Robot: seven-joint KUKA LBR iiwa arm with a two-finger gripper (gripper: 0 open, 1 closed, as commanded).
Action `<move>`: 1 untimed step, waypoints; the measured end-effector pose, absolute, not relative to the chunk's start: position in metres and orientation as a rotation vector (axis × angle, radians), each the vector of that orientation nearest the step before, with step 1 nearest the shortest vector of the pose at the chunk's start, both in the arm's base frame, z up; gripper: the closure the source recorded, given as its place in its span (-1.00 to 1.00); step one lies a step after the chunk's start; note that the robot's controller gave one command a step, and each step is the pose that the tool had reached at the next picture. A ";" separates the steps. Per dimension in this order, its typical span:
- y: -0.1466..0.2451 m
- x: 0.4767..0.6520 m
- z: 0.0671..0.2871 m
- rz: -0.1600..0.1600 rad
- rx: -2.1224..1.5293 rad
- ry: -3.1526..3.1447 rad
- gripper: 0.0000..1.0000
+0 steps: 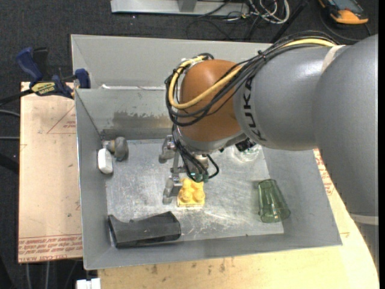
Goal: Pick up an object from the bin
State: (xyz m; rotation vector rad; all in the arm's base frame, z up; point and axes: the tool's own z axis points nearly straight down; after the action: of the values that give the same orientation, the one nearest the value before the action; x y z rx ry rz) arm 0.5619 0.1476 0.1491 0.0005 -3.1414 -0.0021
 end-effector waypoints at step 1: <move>0.099 0.527 0.127 -0.004 0.055 -3.144 -1.00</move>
Offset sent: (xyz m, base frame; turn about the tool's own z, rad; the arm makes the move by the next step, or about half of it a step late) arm -0.0611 -0.0068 -0.0755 -0.1177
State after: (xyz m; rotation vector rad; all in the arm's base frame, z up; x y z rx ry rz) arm 0.5269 0.0985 0.1267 0.0547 -3.1442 -0.0041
